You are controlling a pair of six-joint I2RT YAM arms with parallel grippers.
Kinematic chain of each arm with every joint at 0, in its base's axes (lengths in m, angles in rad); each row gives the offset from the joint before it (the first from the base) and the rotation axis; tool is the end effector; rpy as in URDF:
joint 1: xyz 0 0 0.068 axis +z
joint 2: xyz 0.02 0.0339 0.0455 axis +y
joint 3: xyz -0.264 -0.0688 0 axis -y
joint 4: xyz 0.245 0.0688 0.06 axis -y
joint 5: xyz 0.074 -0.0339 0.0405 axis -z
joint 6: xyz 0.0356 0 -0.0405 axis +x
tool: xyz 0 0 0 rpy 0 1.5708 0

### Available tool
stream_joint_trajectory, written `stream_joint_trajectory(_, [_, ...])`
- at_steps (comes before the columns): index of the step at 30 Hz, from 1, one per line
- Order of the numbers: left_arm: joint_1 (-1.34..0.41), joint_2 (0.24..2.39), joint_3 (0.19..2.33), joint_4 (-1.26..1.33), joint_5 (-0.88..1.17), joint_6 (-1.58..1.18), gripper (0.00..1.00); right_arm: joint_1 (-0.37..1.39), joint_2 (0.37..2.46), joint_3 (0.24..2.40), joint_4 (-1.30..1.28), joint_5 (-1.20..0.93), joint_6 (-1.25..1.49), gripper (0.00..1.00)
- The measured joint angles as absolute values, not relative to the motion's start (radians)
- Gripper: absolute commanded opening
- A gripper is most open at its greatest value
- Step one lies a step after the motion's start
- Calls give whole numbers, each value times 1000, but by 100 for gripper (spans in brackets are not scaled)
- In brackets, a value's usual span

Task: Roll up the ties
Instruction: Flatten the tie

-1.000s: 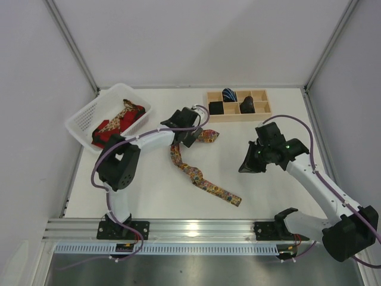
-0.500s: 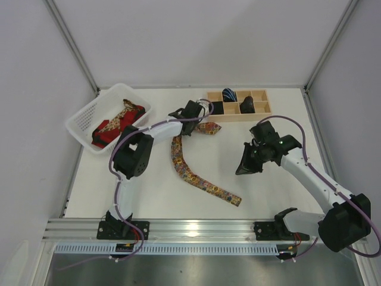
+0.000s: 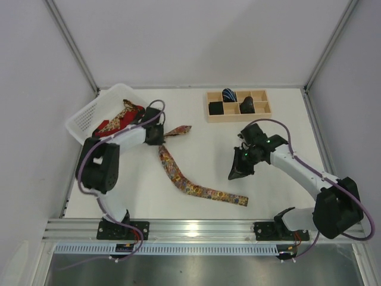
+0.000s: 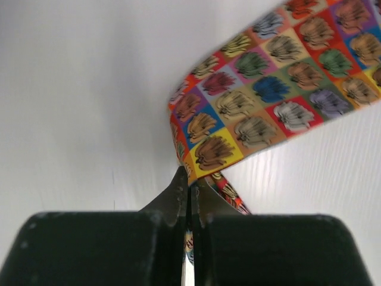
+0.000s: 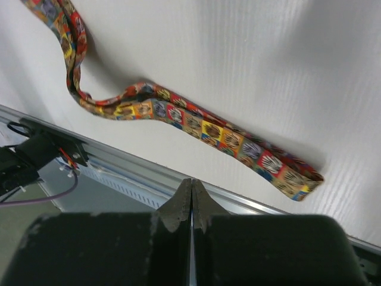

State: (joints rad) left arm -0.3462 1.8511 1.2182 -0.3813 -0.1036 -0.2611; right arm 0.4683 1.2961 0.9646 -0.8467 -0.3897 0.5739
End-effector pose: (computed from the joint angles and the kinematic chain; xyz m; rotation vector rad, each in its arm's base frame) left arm 0.3623 -0.1268 0.1778 0.0715 2.5783 -0.0927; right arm 0.2085 0.1206 0.2458 0.0393 2.8948 0.7815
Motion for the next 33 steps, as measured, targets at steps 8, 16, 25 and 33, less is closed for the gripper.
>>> stream_joint_trajectory(8, [-284,1407,639,-158,146,-584,1,648,1417,877,-760,-323,611,0])
stream_joint_trajectory(16, [-286,1056,365,-46,247,-761,1,669,1295,668,-762,-173,705,4])
stream_joint_trajectory(25, [-286,834,237,-33,270,-854,3,674,1239,586,-705,-83,779,13])
stream_joint_trajectory(33, [-286,679,175,-123,269,-898,26,531,1298,583,-664,-173,856,17])
